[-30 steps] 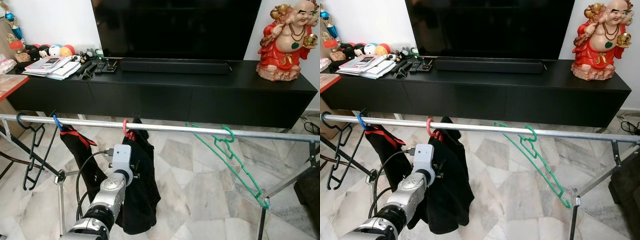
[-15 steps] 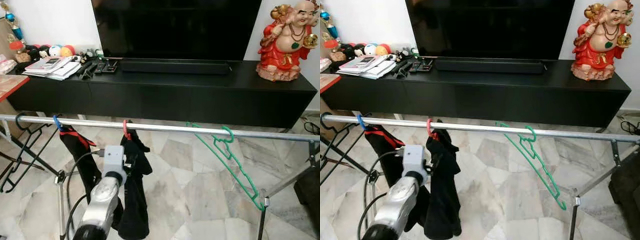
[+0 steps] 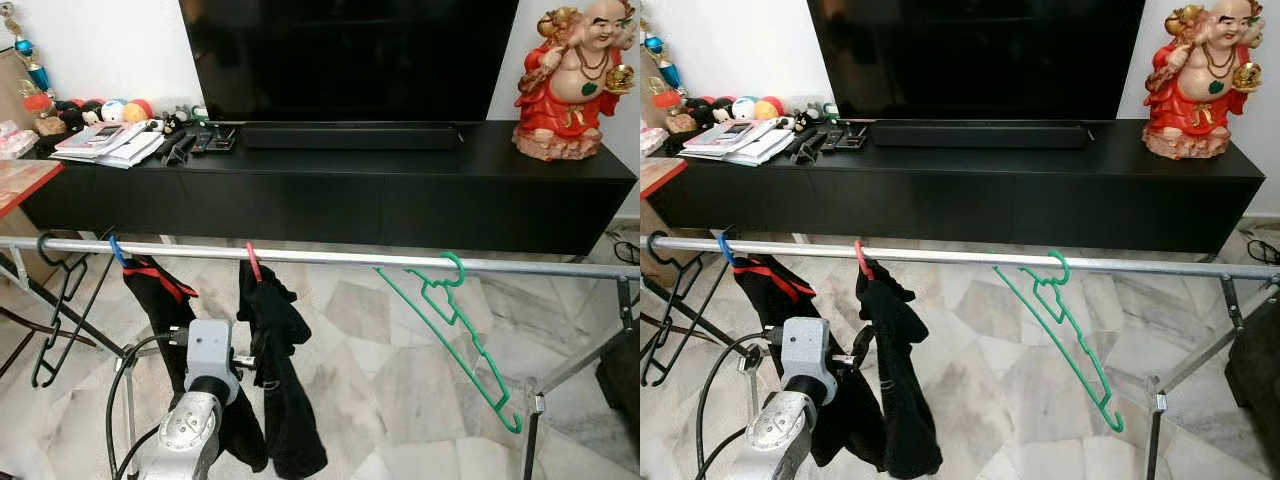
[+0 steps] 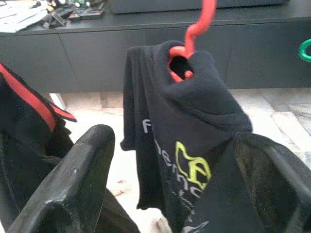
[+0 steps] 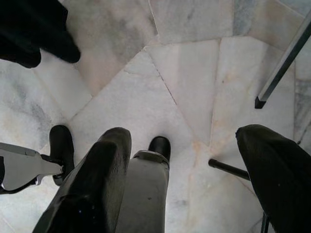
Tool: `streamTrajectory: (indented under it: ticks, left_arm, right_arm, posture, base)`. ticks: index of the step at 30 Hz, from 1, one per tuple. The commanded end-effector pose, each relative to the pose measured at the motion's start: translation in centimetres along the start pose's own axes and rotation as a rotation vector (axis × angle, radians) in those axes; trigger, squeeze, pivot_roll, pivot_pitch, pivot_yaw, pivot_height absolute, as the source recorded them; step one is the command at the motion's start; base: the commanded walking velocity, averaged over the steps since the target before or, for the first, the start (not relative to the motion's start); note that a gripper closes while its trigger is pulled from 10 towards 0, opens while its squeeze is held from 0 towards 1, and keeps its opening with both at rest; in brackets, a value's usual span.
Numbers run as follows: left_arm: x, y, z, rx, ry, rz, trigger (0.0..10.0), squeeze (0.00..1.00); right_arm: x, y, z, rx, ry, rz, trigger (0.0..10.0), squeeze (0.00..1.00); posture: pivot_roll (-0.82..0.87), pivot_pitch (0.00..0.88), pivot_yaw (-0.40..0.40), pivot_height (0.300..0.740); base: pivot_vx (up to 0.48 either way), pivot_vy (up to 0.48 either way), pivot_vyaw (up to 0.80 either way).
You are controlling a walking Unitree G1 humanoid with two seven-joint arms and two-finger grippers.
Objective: Hang hanger
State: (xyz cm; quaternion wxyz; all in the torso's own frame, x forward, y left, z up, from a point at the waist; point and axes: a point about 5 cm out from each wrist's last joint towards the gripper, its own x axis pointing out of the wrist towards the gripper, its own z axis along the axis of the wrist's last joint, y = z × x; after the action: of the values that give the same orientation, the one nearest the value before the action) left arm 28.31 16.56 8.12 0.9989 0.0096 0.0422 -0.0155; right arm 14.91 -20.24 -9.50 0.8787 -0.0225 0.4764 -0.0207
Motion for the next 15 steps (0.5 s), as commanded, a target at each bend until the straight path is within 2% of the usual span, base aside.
streamTrajectory:
  ticks: [1, 5, 15]
  left_arm:
    - [0.08, 0.4, 0.34, -0.004, -0.003, 0.019, 10.0, 0.0]
    - [0.31, 0.36, 0.63, -0.025, 0.005, 0.033, 10.0, 0.0]
    - [0.34, 0.07, 0.59, -0.03, 0.021, 0.036, 10.0, 0.0]
  right_arm:
    - [-0.02, 0.29, -0.26, 0.011, 0.011, 0.004, 10.0, 0.0]
    - [-0.01, 0.24, -0.25, 0.009, 0.012, 0.007, 10.0, 0.0]
    - [-0.03, 0.14, -0.29, 0.004, 0.014, 0.006, 10.0, 0.0]
  posture:
    - [0.03, 0.017, 0.066, 0.74]
    - [0.04, 0.019, 0.061, 0.74]
    - [0.03, 0.028, 0.056, 0.74]
  base:
    - [0.0, 0.0, 0.0]
    - [0.0, 0.088, 0.0]
    - [0.0, 0.472, 0.0]
